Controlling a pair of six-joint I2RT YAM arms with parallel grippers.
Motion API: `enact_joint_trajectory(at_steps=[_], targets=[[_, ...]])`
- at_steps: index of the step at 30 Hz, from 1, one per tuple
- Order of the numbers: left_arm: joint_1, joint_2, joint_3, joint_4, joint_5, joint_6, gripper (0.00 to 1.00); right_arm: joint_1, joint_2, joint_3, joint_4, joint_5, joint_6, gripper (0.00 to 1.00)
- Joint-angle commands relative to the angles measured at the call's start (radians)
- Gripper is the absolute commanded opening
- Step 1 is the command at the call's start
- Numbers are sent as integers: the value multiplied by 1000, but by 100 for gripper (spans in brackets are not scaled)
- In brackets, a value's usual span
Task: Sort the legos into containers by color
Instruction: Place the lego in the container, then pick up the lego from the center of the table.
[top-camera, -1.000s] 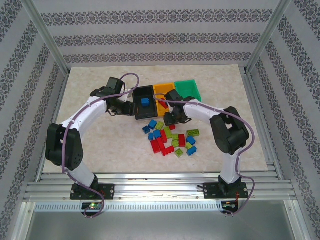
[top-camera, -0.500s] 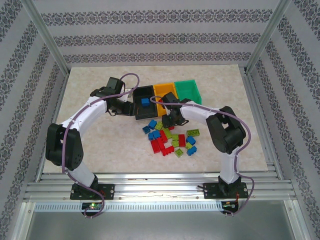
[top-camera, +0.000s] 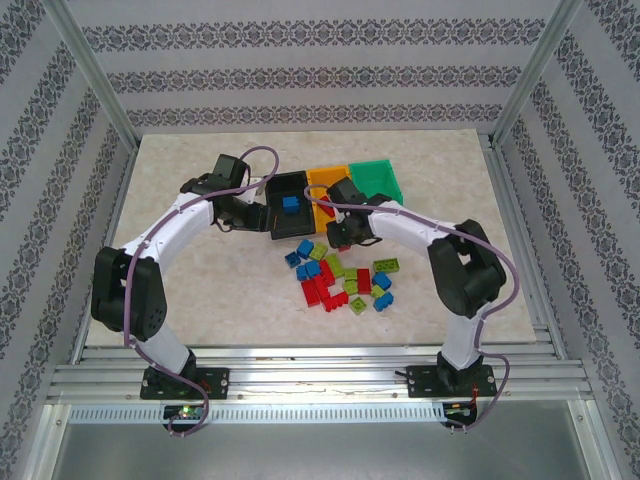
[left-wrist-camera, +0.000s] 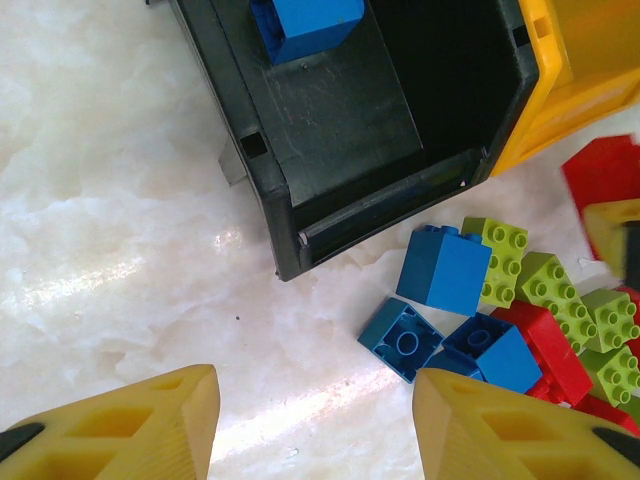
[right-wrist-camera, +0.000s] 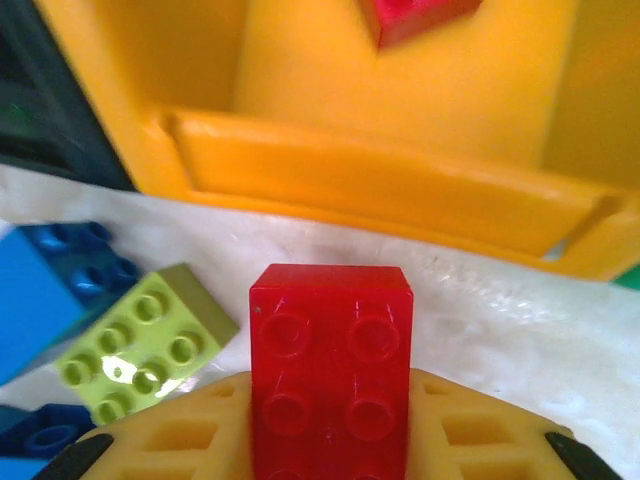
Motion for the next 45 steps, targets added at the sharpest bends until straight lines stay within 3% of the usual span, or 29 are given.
enact_joint_trajectory(at_steps=[1,7,14,22,32,45], targets=[[2,-5,22,-28,4,19,54,-1,-34,75,5,41,-29,32],[2,1,24,-35,3,25,54,-56,90,311,-68,30,-49,34],[4,0,27,-48,-16,34,54,-70,172,484,-140,25,-52,46],[2,-1,27,-44,2,28,54,-33,53,261,-73,-10,-44,46],[3,-28,26,-46,-26,38,55,102,-97,-23,-10,-30,-27,47],[6,-23,34,-76,-110,36,55,174,87,107,23,-9,-5,47]])
